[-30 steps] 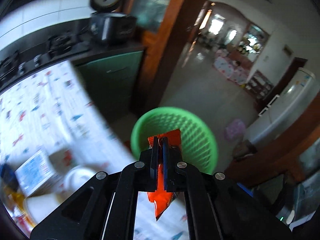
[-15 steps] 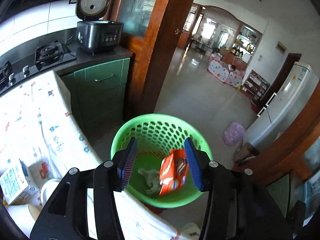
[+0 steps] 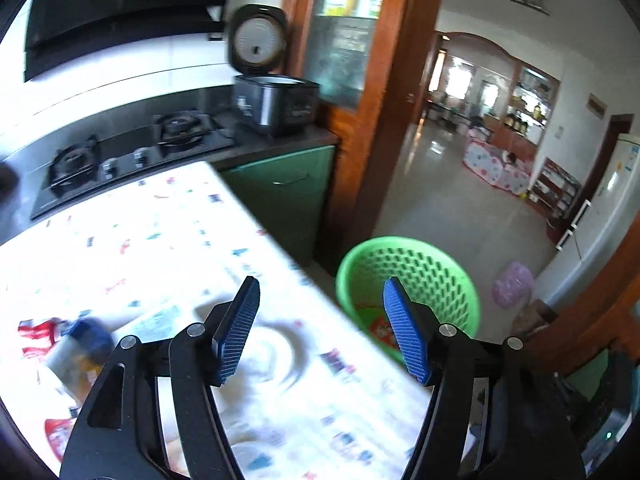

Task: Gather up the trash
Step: 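Grasp the clear plastic cup with the right gripper while the left gripper grasps the red paper bucket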

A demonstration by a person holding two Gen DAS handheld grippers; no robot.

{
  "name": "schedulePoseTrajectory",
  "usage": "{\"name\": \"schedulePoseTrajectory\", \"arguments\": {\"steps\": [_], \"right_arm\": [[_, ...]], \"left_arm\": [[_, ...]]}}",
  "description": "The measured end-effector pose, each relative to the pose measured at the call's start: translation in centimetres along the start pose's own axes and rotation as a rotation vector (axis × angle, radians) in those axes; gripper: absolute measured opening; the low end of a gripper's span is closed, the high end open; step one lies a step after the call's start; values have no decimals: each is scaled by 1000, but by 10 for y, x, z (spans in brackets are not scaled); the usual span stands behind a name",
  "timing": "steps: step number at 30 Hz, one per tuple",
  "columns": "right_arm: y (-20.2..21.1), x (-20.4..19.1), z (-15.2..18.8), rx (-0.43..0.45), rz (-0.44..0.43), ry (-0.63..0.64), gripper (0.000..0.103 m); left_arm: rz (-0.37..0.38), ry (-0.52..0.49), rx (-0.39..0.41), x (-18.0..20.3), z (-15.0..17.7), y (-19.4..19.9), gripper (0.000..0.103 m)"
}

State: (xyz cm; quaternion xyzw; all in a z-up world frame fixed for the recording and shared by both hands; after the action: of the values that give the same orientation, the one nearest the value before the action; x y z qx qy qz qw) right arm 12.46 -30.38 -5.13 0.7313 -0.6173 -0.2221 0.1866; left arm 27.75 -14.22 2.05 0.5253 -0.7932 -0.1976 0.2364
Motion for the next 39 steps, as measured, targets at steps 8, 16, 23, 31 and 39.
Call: {"name": "schedulePoseTrajectory", "arguments": {"steps": [8,16,23,31,39], "right_arm": [[-14,-74,-10,-36,-170,82,78],[-39,-151,3,-95,-284,218,82],[-71,-189,13,-151,-318,312,86],[-108,-199,17,-203,-286,348,86],[-124,-197,14,-214,-288,308,83]], "left_arm": [[-121,64,23,-75,16,60,64],[-239,115,10,-136,57,108,64],[-300,179,-25,-176,98,137,65],[-332,208,-61,-210,130,151,67],[-279,255,-124,-228,152,124,67]]}}
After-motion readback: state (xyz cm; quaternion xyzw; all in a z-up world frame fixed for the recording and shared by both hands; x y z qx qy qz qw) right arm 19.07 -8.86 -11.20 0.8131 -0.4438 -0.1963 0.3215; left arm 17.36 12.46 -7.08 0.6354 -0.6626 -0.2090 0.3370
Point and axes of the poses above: each gripper's, at about its wrist camera, not at the fingertips, and y roughly against the way its jaws point, x to its right, z to its underside, the point moved 6 cm from there along -y, roughly the way its jaws point, and after that the axes turned 4 degrees about x, right-handed, at the moved point
